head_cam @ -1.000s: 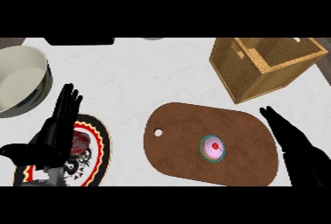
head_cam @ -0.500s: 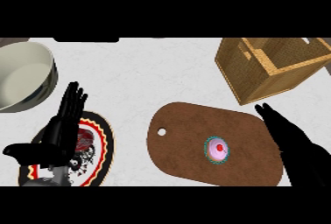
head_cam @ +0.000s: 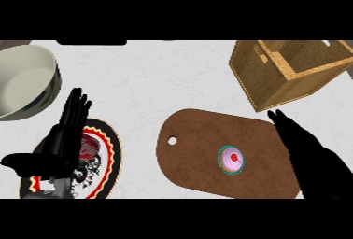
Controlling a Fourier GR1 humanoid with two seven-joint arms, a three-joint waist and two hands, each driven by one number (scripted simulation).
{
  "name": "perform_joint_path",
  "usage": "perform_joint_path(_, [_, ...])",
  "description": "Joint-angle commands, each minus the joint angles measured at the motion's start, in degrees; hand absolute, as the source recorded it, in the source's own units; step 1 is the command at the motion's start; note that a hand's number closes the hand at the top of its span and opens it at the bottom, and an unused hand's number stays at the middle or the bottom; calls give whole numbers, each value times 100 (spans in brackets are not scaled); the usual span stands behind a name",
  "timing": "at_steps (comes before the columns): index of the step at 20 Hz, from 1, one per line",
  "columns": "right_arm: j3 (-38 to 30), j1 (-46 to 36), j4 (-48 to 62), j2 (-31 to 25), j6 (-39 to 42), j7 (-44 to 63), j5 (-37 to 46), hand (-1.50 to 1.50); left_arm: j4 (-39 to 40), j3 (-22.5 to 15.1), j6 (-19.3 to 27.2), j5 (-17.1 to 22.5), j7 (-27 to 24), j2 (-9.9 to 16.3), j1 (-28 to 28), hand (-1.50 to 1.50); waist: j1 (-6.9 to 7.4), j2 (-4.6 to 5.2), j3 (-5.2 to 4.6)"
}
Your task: Pick the cupcake from the cutting board and place it in the basket
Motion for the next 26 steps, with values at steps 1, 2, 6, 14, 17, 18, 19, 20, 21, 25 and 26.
perform_joint_path(1, [81,-204,162,401,464,1371,105,-150,-105,-60,6,-47,-92,-57,206,0,40,4,7])
perform_joint_path(2, [79,-179,-2,466,554,1371,78,-150,-83,-36,96,-11,138,-135,-45,0,-13,4,12])
perform_joint_path(6, [613,179,-109,945,397,1371,855,-150,2,-28,75,-177,-102,-81,131,0,-43,-3,16])
perform_joint_path(14, [392,-340,581,1533,884,1370,1229,-150,45,130,-193,49,-48,-8,76,0,31,14,21])
perform_joint_path(17, [632,-117,860,1700,704,1091,1677,-150,182,28,20,-123,-200,-261,21,0,0,20,27])
perform_joint_path(18, [545,-172,796,1800,767,1217,1710,-150,90,42,-164,-51,-224,-136,130,0,11,15,25])
perform_joint_path(19, [522,-20,678,1800,784,1200,1712,-150,-114,173,-255,111,-5,-5,169,0,11,8,27])
perform_joint_path(20, [571,-158,1074,2014,692,1076,1847,-150,8,102,-106,-47,76,-95,-18,0,21,23,29])
perform_joint_path(21, [640,-36,759,2091,764,1244,1918,-150,378,249,-235,31,-324,-100,22,0,-21,21,24])
perform_joint_path(25, [697,104,1266,2333,691,874,2229,-150,124,87,-147,-79,76,-147,-93,0,3,24,31])
perform_joint_path(26, [430,-131,1372,2436,876,886,2093,-150,502,130,-231,-87,-413,-240,-105,0,3,37,26])
